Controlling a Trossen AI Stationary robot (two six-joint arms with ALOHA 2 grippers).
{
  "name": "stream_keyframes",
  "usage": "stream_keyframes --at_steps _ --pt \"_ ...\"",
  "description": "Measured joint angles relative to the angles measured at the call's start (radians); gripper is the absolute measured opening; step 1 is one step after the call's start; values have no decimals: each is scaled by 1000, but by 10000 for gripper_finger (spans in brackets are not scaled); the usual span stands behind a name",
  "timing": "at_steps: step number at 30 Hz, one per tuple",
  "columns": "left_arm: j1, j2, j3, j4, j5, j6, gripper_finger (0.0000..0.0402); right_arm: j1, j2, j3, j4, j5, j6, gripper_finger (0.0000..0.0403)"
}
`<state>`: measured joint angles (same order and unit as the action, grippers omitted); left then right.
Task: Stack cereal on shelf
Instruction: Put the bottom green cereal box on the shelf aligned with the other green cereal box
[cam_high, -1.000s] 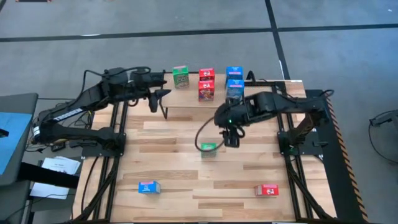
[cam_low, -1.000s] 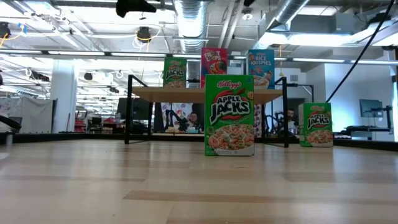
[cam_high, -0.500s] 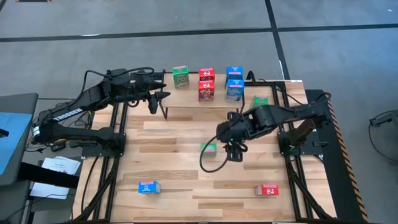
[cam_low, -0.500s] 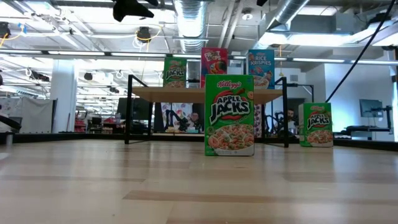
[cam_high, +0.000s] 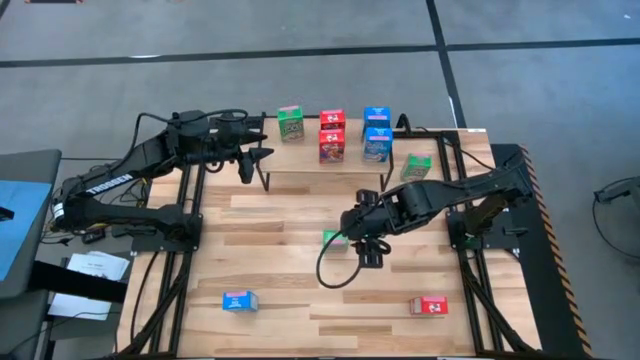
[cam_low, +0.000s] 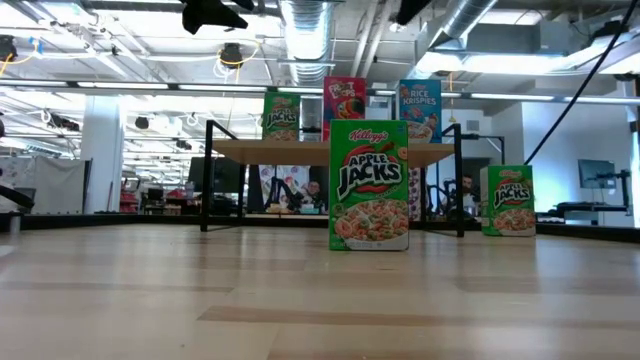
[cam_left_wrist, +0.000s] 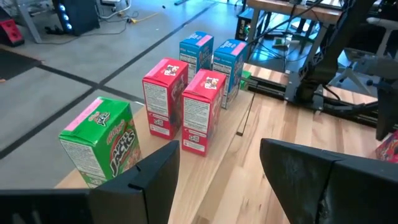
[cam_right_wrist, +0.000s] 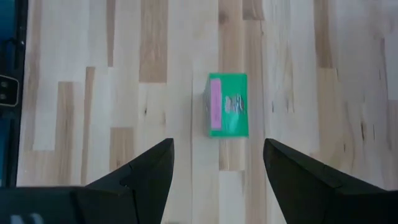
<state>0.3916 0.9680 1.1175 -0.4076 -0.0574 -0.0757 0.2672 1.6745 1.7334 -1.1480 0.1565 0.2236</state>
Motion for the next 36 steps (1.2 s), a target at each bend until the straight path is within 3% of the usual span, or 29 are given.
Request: stream_keyframes --at_steps 6,18,36 --pt "0 0 0 1 0 0 213 -7 20 -4 84 -1 -65 272" --pt "0 0 0 -5 -1 0 213 -67 145 -3 88 -37 -143 272" --pt "0 0 0 -5 -1 0 213 -108 236 -4 73 -118 -116 272"
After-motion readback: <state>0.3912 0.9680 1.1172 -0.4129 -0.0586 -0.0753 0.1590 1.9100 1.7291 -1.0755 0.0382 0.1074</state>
